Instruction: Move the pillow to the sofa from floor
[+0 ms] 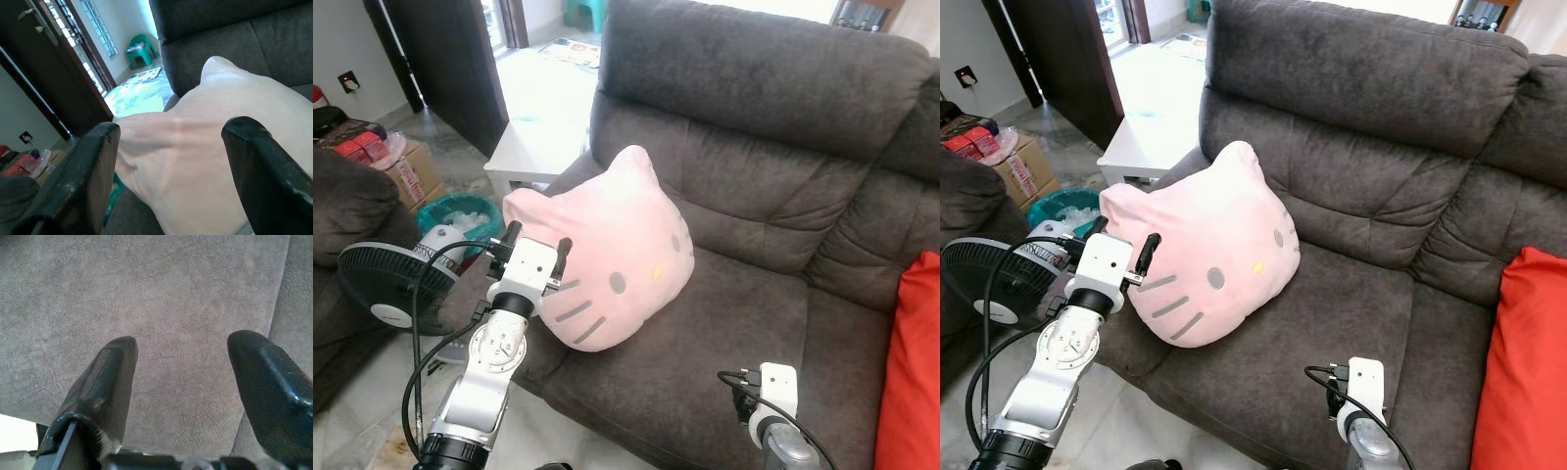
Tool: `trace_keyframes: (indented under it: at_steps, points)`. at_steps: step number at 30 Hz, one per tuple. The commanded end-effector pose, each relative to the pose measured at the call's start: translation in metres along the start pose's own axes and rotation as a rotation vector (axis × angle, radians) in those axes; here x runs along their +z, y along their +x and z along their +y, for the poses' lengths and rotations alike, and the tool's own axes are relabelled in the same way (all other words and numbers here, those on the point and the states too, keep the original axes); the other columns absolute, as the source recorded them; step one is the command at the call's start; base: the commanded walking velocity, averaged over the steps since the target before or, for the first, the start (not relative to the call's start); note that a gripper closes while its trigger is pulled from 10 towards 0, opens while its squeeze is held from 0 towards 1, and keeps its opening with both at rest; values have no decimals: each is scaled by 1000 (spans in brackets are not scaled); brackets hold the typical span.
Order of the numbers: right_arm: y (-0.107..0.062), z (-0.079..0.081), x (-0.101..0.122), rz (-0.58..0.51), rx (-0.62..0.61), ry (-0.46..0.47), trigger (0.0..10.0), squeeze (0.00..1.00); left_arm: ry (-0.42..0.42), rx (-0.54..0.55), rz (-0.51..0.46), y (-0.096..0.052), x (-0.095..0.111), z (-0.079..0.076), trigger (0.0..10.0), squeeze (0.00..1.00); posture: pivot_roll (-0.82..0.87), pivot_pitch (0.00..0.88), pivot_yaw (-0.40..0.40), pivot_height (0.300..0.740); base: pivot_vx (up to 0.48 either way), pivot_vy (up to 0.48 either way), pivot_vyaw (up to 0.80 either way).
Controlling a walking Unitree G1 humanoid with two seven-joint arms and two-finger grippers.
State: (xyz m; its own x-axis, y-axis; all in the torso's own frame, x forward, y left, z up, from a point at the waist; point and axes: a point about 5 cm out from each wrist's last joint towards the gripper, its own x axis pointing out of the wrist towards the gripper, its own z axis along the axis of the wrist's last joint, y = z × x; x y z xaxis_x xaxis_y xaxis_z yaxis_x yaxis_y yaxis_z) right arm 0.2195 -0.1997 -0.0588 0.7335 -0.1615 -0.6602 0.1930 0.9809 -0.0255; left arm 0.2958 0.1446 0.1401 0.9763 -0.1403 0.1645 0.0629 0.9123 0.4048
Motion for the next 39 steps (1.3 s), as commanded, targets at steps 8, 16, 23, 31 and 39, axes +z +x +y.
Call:
trace_keyframes:
  at_steps: [8, 16, 23, 31, 39]
  points:
    - [-1, -2, -3, -12, -1, 54, 10000, 0, -17, 9, 34, -13, -11, -3, 10000, 0, 142, 80, -36, 740, 0, 0, 0]
    - [-3, -1, 2, -89, -26, 156, 10000, 0, 19, 18, 39, -14, -14, 1, 10000, 0, 139, 80, -26, 740, 0, 0, 0]
    - [-3, 0, 4, -105, -7, 140, 10000, 0, 3, 15, 22, -16, -11, -1, 10000, 0, 138, 80, -26, 740, 0, 0, 0]
    - [-3, -1, -3, -51, -48, 179, 10000, 0, -9, 29, 17, -14, -10, -2, 10000, 0, 146, 77, -27, 740, 0, 0, 0]
    - [-3, -1, -3, -55, -16, 153, 10000, 0, -25, 32, 20, -14, -12, -4, 10000, 0, 139, 67, -27, 740, 0, 0, 0]
